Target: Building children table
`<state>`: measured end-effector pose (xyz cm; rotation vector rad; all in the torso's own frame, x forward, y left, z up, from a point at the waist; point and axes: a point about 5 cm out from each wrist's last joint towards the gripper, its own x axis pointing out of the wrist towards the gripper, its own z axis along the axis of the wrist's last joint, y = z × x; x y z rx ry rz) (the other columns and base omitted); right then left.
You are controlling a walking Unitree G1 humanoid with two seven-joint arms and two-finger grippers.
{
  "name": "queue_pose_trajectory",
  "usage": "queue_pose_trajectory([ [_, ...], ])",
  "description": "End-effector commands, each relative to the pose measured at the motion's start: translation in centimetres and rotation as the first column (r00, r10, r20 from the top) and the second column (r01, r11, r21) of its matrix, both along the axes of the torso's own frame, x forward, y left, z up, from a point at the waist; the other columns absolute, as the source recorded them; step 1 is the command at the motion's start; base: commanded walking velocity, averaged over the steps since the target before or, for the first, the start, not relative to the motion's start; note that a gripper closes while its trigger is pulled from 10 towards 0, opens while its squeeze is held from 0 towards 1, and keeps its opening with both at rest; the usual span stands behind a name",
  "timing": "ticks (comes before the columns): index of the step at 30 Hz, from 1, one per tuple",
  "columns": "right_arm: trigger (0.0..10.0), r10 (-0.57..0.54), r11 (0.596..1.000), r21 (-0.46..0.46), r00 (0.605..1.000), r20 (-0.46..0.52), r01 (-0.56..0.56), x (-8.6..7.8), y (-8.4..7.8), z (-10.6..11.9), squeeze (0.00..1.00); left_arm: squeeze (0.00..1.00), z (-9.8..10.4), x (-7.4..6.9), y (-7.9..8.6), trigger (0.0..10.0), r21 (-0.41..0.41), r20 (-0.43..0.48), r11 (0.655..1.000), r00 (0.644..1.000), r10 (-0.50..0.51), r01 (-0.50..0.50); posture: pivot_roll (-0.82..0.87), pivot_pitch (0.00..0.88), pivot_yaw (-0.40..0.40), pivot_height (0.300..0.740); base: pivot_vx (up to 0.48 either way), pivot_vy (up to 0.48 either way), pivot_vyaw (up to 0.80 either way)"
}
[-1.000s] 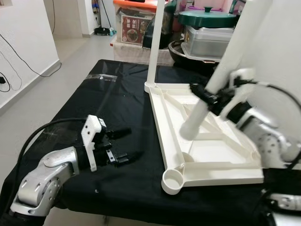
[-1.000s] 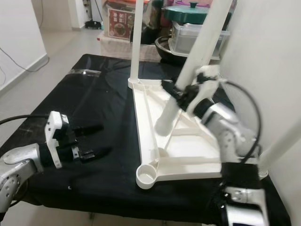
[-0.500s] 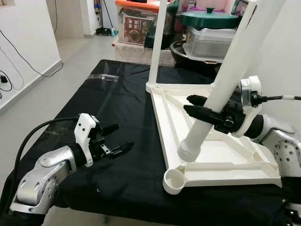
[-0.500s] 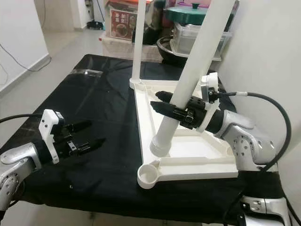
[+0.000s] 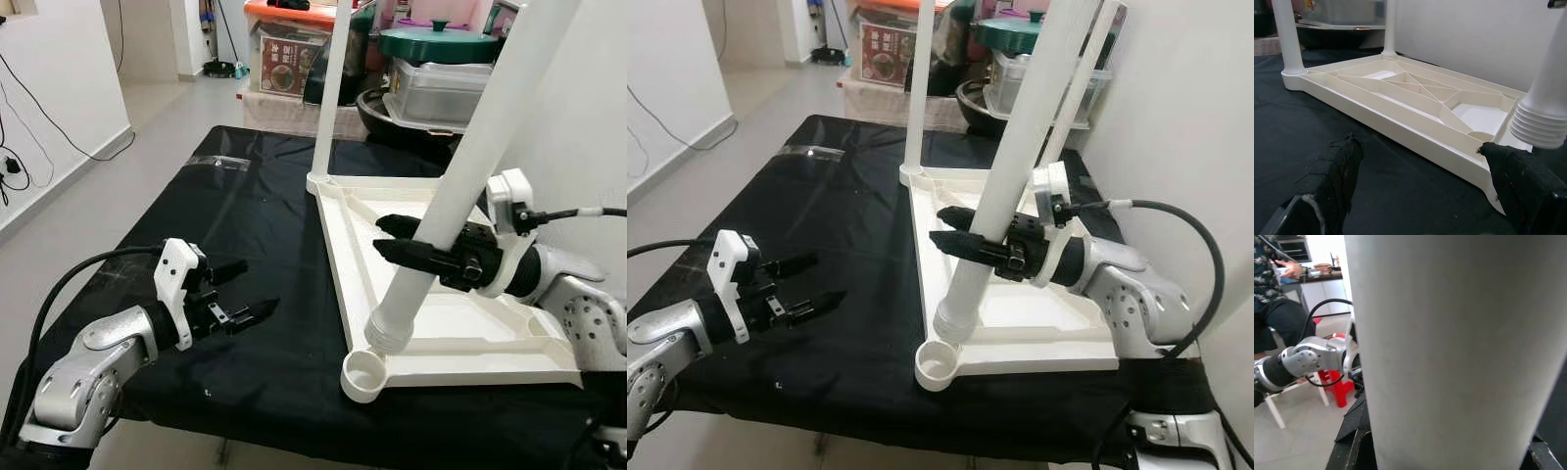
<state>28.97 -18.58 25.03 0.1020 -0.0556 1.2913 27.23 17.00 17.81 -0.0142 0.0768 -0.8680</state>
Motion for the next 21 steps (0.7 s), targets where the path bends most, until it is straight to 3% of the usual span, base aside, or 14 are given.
queue_pose_trajectory([
  [1, 0.0, 0.024, 1.0, -0.02, 1.0, 0.013, -0.024, -0.4, 0.2, 0.0, 0.0, 0.0, 0.0, -0.1, 0.1, 10.0, -0.003, -0.008, 1.0, 1.0, -0.005, 0.005, 0.11, 0.0, -0.092, 0.74, 0.0, 0.0, 0.0],
  [8, 0.0, 0.138, 0.953, -0.278, 0.99, 0.033, -0.123, -1.2, 1.7, -2.6, 0.0, 0.0, 0.1, -0.3, 0.6, 10.0, -0.004, -0.006, 1.0, 1.0, 0.013, -0.013, 0.11, 0.0, -0.099, 0.74, 0.0, 0.0, 0.0],
  [18, 0.0, 0.183, 0.938, -0.31, 0.98, 0.074, -0.152, -1.1, 3.4, -2.9, 0.0, 0.0, 0.0, -0.5, 1.0, 10.0, -0.021, -0.009, 0.999, 0.999, 0.046, -0.047, 0.12, 0.0, -0.105, 0.74, 0.0, 0.0, 0.0],
  [21, 0.0, 0.182, 0.943, -0.302, 0.976, 0.119, -0.139, -1.3, 4.5, -2.8, 0.0, 0.0, -1.1, -0.6, 2.0, 10.0, 0.0, -0.054, 0.994, 0.992, 0.111, -0.112, 0.12, 0.0, -0.103, 0.74, 0.0, 0.0, 0.0],
])
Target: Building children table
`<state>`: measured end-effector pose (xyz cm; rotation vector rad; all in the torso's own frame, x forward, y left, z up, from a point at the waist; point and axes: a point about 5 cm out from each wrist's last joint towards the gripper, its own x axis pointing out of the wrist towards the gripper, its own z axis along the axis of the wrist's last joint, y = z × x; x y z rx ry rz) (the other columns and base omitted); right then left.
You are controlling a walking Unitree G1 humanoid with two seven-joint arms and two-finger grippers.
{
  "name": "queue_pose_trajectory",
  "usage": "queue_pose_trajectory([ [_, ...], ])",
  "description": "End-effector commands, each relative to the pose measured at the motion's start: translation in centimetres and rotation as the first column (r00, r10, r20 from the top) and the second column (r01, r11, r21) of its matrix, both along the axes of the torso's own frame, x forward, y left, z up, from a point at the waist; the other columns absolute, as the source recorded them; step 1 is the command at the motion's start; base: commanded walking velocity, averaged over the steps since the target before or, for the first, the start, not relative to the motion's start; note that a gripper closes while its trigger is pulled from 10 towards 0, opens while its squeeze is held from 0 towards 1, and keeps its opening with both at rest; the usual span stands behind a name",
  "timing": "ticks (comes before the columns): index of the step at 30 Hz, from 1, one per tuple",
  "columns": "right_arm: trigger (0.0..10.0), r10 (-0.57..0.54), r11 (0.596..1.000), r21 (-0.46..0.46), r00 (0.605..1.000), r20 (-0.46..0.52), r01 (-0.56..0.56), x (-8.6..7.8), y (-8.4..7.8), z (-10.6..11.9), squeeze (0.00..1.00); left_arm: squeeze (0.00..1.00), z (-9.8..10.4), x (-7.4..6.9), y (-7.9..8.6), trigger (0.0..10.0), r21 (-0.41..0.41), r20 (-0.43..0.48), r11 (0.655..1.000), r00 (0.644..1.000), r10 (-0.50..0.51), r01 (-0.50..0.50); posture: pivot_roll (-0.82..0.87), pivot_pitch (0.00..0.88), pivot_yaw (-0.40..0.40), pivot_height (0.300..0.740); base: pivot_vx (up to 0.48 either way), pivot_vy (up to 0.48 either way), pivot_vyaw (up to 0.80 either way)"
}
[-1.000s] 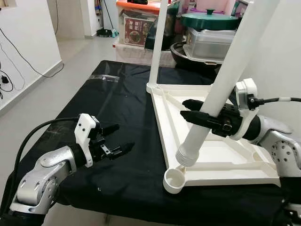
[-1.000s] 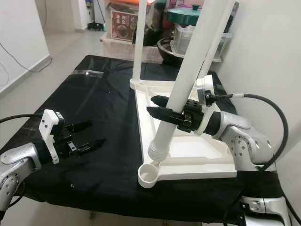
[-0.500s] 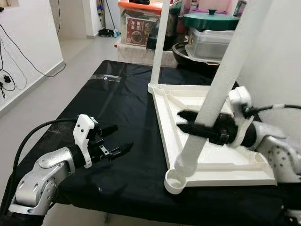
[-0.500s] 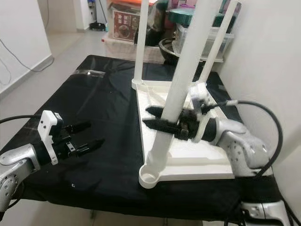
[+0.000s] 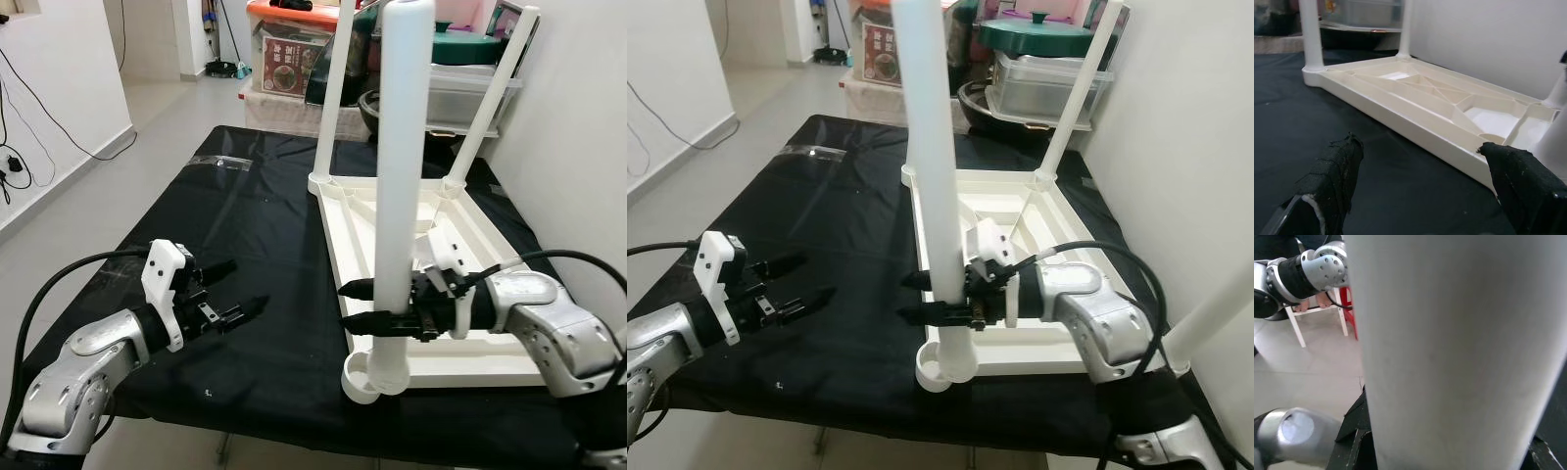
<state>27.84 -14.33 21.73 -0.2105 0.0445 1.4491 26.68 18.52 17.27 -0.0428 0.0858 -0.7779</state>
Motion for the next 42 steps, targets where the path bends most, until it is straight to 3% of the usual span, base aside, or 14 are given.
queue_pose_trajectory([
  [1, 0.0, 0.007, 1.0, 0.001, 0.998, 0.062, -0.007, -0.3, 0.8, 0.6, 0.0, 0.0, -1.9, -0.1, 1.3, 10.0, 0.05, -0.082, 0.995, 0.993, 0.084, -0.08, 0.12, 0.0, -0.1, 0.74, 0.0, 0.0, 0.0],
  [3, 0.0, -0.007, 1.0, 0.02, 0.995, 0.1, 0.005, -0.4, 1.4, 0.7, 0.0, 0.0, -3.9, -0.5, 2.2, 10.0, 0.106, -0.147, 0.986, 0.978, 0.147, -0.132, 0.12, 0.0, -0.098, 0.74, 0.0, 0.0, 0.0],
  [8, 0.0, -0.013, 1.0, 0.022, 0.99, 0.138, 0.01, -0.7, 1.9, 0.1, 0.0, 0.0, -5.4, -1.7, 1.9, 10.0, 0.092, -0.197, 0.988, 0.971, 0.136, -0.12, 0.12, 0.0, -0.1, 0.74, 0.0, 0.0, 0.0],
  [19, 0.0, 0.061, 0.997, -0.049, 0.993, 0.099, -0.057, -1.7, 1.5, -1.3, 0.0, 0.0, -5.1, -1.8, 0.8, 10.0, 0.051, -0.195, 0.995, 0.976, 0.098, -0.09, 0.12, 0.0, -0.095, 0.74, 0.0, 0.0, 0.0],
  [27, 0.0, 0.032, 0.996, -0.081, 0.994, 0.107, -0.023, -1.0, 0.3, -1.1, 0.0, 0.0, -5.1, -1.9, 0.4, 10.0, 0.038, -0.191, 0.996, 0.978, 0.081, -0.075, 0.12, 0.0, -0.095, 0.74, 0.0, 0.0, 0.0],
  [36, 0.0, -0.023, 0.999, -0.045, 0.992, 0.127, 0.029, 0.0, 0.3, -0.5, 0.0, 0.0, -5.0, -2.0, -0.4, 10.0, 0.01, -0.19, 0.999, 0.98, 0.054, -0.054, 0.12, 0.0, -0.097, 0.74, 0.0, 0.0, 0.0],
  [42, 0.0, -0.012, 0.998, -0.051, 0.993, 0.119, 0.019, -0.2, 0.4, -0.9, 0.0, 0.0, -5.0, -2.0, -0.6, 10.0, 0.004, -0.191, 0.999, 0.98, 0.047, -0.048, 0.12, 0.0, -0.099, 0.74, 0.0, 0.0, 0.0],
])
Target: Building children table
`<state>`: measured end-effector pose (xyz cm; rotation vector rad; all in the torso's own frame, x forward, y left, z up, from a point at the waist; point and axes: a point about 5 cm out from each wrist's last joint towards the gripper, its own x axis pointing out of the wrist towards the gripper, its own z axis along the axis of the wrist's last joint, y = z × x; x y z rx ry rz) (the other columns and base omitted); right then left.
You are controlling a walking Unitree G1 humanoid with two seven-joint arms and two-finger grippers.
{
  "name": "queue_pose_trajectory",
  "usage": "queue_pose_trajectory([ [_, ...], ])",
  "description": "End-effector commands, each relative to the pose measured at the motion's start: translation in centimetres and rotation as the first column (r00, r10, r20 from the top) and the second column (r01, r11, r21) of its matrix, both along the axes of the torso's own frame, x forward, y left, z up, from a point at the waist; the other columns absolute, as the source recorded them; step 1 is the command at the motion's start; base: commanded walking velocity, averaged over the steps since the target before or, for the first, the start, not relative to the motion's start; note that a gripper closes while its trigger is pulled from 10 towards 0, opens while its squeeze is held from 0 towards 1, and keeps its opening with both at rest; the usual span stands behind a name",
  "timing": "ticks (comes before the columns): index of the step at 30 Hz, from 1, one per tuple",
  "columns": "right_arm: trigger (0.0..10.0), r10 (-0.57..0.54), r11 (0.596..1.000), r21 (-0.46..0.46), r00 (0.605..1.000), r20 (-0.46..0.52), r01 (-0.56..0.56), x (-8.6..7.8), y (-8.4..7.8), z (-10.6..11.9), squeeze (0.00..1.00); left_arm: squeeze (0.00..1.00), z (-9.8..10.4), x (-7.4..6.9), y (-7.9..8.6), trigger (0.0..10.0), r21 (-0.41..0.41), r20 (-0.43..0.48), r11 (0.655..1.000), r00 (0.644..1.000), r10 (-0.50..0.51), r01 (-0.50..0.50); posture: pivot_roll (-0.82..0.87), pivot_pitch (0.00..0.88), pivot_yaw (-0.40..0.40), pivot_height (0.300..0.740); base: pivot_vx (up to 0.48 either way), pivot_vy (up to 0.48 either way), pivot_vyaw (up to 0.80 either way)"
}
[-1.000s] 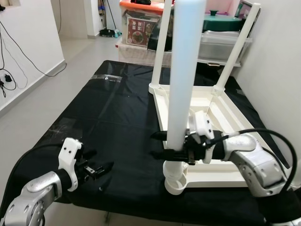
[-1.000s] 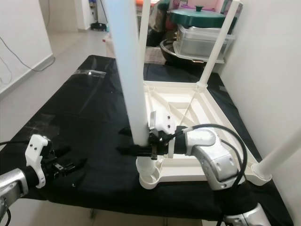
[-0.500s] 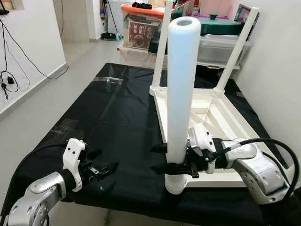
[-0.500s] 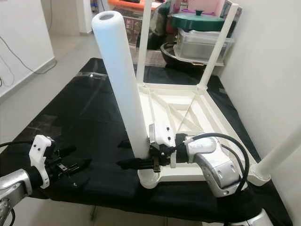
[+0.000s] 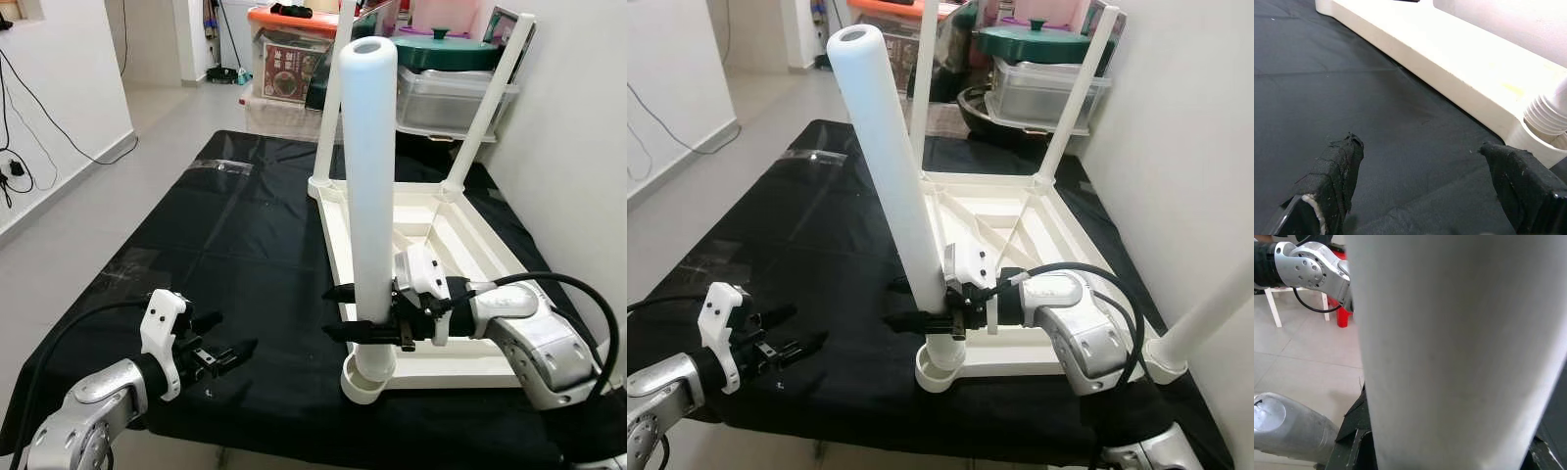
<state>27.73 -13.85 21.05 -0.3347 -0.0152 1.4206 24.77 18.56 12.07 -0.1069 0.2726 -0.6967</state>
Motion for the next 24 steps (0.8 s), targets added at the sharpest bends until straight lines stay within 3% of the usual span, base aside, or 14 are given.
queue_pose_trajectory([
  [1, 0.0, -0.002, 1.0, -0.004, 1.0, 0.001, 0.002, -0.1, -0.1, -0.2, 0.0, 0.0, 0.2, -0.1, -0.7, 10.0, -0.018, 0.002, 1.0, 1.0, -0.026, 0.026, 0.12, 0.0, -0.099, 0.74, 0.0, 0.0, 0.0],
  [18, 0.0, 0.048, 0.999, 0.015, 0.998, -0.051, -0.047, -1.6, 0.4, -1.0, 0.0, 0.0, 0.1, 0.3, -0.9, 10.0, -0.028, 0.0, 0.999, 1.0, -0.027, 0.027, 0.11, 0.0, -0.095, 0.74, 0.0, 0.0, 0.0],
  [24, 0.0, 0.054, 0.996, 0.074, 0.994, -0.092, -0.048, -1.8, 0.9, -1.1, 0.0, 0.0, 0.1, 0.4, -0.9, 10.0, -0.042, -0.003, 0.999, 1.0, -0.023, 0.023, 0.12, 0.0, -0.096, 0.74, 0.0, 0.0, 0.0],
])
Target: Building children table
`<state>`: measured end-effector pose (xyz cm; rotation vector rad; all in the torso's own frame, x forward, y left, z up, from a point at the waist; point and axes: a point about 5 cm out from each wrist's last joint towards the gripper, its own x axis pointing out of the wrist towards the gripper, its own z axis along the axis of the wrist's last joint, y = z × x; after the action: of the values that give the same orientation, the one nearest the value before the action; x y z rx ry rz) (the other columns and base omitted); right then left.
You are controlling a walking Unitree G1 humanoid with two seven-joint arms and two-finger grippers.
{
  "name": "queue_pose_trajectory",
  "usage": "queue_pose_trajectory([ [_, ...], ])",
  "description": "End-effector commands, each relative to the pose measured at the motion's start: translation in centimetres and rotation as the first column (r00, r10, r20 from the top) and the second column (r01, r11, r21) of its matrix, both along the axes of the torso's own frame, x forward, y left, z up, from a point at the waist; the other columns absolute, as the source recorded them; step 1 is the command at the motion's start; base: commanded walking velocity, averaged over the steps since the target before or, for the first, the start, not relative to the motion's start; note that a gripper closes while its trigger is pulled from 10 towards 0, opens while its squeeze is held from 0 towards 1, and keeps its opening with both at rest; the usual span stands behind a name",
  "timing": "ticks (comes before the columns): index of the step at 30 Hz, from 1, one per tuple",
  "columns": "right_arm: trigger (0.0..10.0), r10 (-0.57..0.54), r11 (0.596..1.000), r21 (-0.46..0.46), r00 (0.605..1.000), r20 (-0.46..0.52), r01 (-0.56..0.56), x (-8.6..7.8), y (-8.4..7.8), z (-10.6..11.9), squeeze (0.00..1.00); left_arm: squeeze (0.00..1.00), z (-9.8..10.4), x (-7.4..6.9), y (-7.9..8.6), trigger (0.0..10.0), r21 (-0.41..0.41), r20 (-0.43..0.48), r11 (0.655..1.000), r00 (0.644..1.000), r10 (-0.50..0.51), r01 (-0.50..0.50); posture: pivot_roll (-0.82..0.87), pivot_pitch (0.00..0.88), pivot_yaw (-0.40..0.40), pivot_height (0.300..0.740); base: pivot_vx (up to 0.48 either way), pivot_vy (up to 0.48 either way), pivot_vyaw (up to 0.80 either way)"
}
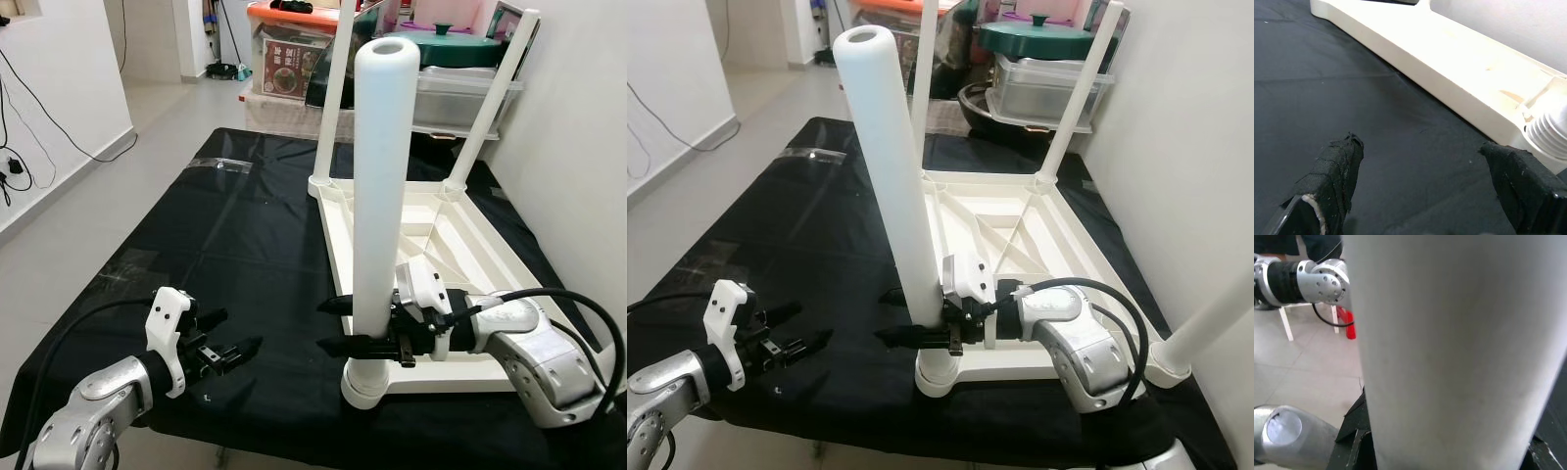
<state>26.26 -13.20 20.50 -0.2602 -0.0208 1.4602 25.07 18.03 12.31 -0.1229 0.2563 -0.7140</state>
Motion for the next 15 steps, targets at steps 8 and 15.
queue_pose_trajectory([
  [8, 0.0, -0.028, 0.997, 0.068, 0.997, -0.072, 0.033, -0.2, 0.6, -1.1, 0.0, 0.0, -0.3, 0.2, -0.4, 10.0, -0.027, -0.018, 1.0, 1.0, 0.0, 0.0, 0.11, 0.0, -0.096, 0.74, 0.0, 0.0, 0.0],
  [15, 0.0, -0.091, 0.988, 0.118, 0.99, -0.106, 0.104, -0.4, 0.9, -2.2, 0.0, 0.0, -0.3, 0.3, -0.5, 10.0, -0.031, -0.019, 1.0, 1.0, 0.003, -0.004, 0.11, 0.0, -0.092, 0.74, 0.0, 0.0, 0.0],
])
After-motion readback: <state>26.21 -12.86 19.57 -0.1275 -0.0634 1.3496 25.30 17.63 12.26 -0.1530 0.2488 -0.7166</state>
